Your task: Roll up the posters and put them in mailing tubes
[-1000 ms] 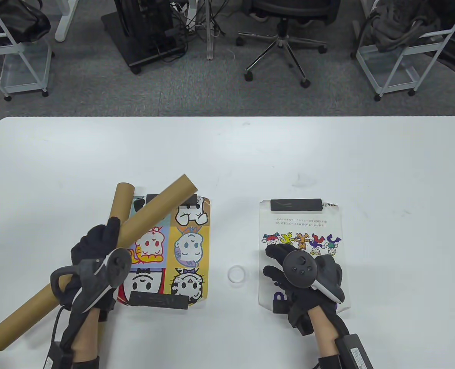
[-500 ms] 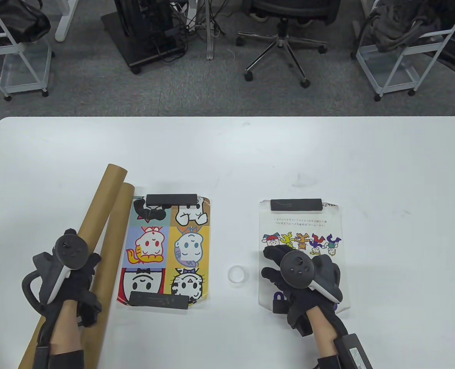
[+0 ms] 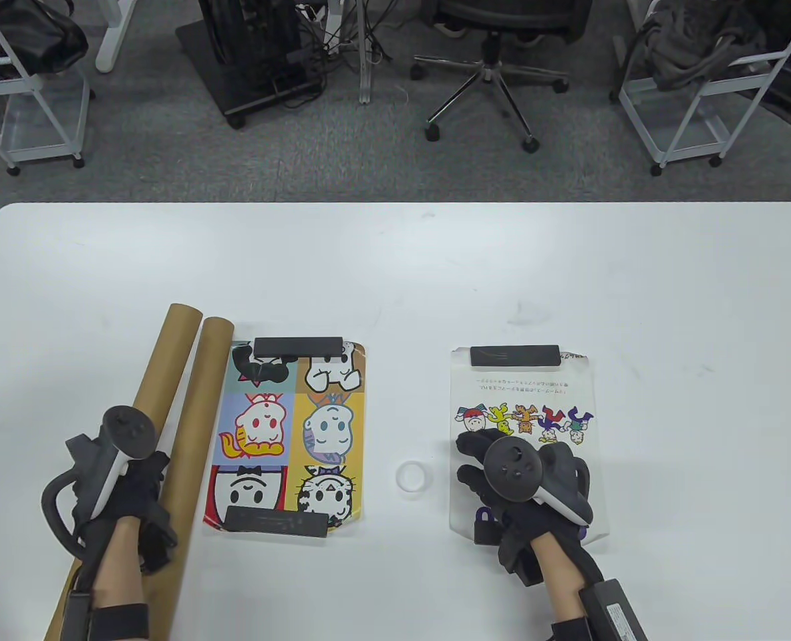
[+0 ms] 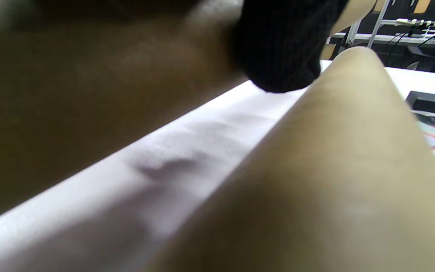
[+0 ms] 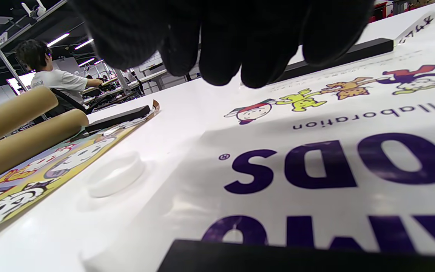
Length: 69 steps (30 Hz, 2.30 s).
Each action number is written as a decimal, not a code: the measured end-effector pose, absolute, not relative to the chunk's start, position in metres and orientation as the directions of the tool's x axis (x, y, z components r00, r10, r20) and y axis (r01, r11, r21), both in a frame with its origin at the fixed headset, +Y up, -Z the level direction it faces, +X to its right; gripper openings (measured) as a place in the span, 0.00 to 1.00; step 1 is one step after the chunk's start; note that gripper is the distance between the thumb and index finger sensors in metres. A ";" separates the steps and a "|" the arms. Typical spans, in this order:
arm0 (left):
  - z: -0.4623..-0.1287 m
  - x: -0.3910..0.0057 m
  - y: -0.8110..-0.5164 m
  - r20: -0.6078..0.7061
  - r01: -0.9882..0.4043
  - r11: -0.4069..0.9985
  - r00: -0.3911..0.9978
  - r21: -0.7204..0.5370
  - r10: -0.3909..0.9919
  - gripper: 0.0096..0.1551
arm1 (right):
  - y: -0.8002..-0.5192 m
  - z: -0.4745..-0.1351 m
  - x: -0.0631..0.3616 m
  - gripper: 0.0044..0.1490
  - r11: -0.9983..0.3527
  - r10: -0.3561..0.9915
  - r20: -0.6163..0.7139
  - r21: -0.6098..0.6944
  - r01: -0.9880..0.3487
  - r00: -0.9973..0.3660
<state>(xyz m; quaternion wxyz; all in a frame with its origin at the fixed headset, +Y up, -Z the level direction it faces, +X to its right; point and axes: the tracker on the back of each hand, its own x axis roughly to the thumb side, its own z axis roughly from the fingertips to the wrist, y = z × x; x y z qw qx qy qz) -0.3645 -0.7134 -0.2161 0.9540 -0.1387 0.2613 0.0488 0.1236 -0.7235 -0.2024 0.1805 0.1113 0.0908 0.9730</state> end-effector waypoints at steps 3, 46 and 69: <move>-0.216 -0.367 -0.716 -0.527 -0.192 0.950 0.849 -0.244 0.036 0.52 | -0.724 -0.202 0.124 0.35 -0.918 0.372 0.181 0.219 -0.331 -0.910; -0.243 -0.251 -0.656 -0.261 0.152 0.982 0.949 -0.113 -0.177 0.52 | -0.721 -0.200 0.127 0.36 -0.906 0.402 0.182 0.224 -0.360 -0.897; -0.389 -0.168 -0.707 0.112 0.381 0.875 0.924 -0.298 -0.365 0.48 | -0.730 -0.206 0.137 0.35 -0.894 0.405 0.129 0.264 -0.363 -0.905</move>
